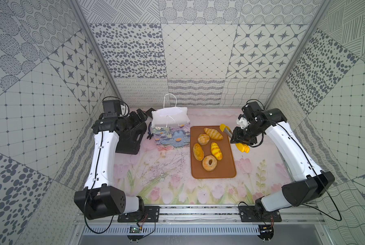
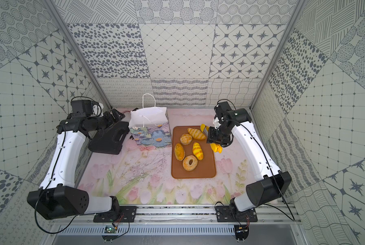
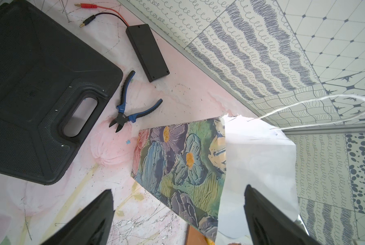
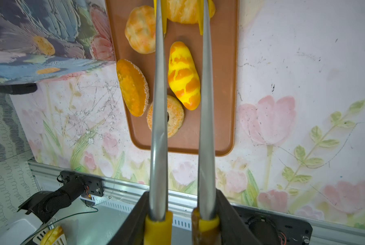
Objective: Pack bread into a paper bag
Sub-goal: Pick up the clamp from the center of the board, then pick up the fake bread from the plate.
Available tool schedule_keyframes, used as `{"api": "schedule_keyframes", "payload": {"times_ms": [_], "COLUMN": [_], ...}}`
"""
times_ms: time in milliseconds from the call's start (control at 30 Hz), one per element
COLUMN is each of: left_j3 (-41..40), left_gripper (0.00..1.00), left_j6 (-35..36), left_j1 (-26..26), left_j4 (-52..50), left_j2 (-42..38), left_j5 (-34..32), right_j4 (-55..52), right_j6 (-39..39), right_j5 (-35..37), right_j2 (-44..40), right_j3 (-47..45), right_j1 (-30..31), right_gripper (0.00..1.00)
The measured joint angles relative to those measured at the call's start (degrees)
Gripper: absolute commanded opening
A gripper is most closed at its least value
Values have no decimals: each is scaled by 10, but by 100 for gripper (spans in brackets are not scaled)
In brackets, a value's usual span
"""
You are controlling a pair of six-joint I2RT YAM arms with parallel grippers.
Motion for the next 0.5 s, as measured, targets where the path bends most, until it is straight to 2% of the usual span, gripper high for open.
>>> {"api": "schedule_keyframes", "payload": {"times_ms": [267, 500], "left_j3": [-50, -68], "left_gripper": [99, 99], "left_j6": [-11, -12], "left_j1": [0, 0], "left_j4": [-5, -9], "left_j2": [-38, -52], "left_j5": [8, 11], "right_j4": [-48, -60], "right_j6": [-3, -8], "right_j5": [17, 35], "right_j2": [-7, -13], "right_j3": [-3, -31], "right_j1": [41, 67], "right_gripper": [56, 56]}}
